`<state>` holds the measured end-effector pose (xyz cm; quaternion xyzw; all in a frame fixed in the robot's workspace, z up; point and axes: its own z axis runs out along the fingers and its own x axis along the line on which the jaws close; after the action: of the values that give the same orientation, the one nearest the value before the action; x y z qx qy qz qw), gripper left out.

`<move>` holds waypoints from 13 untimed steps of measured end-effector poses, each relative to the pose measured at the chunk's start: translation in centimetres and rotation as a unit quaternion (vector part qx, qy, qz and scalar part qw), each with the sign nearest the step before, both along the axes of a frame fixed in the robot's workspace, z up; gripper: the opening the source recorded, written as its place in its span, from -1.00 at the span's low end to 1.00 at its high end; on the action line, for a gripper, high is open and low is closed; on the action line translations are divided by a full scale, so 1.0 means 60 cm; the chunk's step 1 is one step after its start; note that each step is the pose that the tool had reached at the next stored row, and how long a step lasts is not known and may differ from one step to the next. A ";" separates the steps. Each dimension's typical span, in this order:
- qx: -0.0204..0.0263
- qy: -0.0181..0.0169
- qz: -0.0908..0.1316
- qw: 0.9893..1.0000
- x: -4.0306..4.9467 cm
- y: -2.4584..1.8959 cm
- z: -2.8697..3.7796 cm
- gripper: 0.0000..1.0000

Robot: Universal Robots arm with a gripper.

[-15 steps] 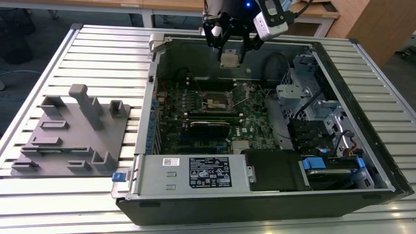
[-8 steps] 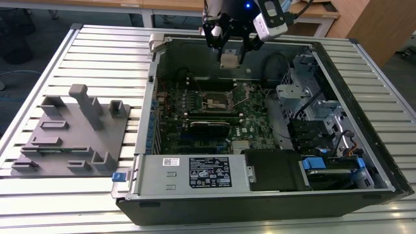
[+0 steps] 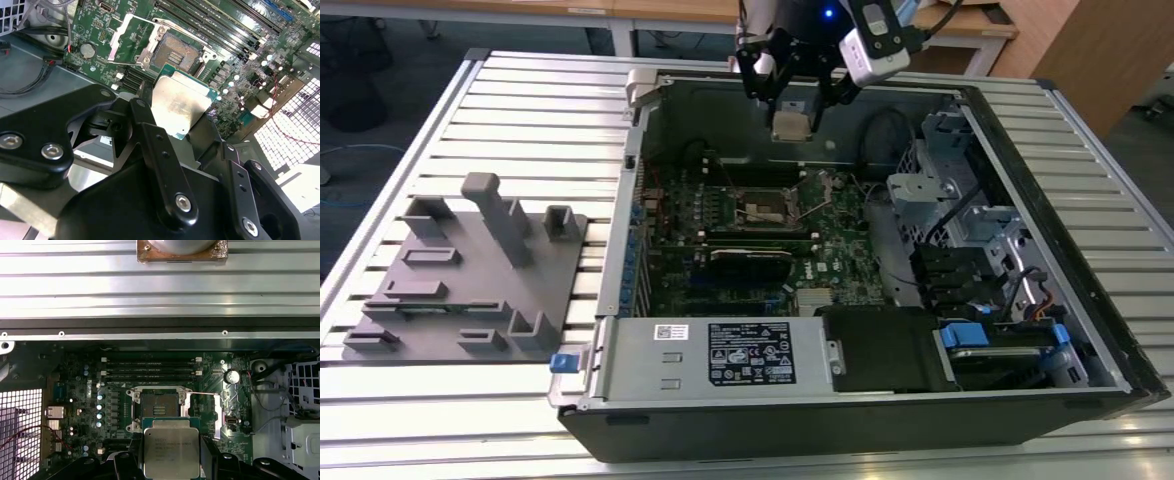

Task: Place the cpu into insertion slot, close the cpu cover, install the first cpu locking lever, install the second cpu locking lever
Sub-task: 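Place the cpu into insertion slot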

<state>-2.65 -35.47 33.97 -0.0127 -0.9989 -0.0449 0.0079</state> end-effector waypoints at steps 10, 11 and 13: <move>0.000 0.000 0.000 1.000 0.000 0.0000 -0.002 0.08; 0.000 0.000 0.000 1.000 0.000 0.0000 -0.002 0.08; 0.000 0.000 0.000 1.000 0.000 0.0000 -0.003 0.08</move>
<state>-2.65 -35.47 33.80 -0.0127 -0.9989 -0.0449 0.0079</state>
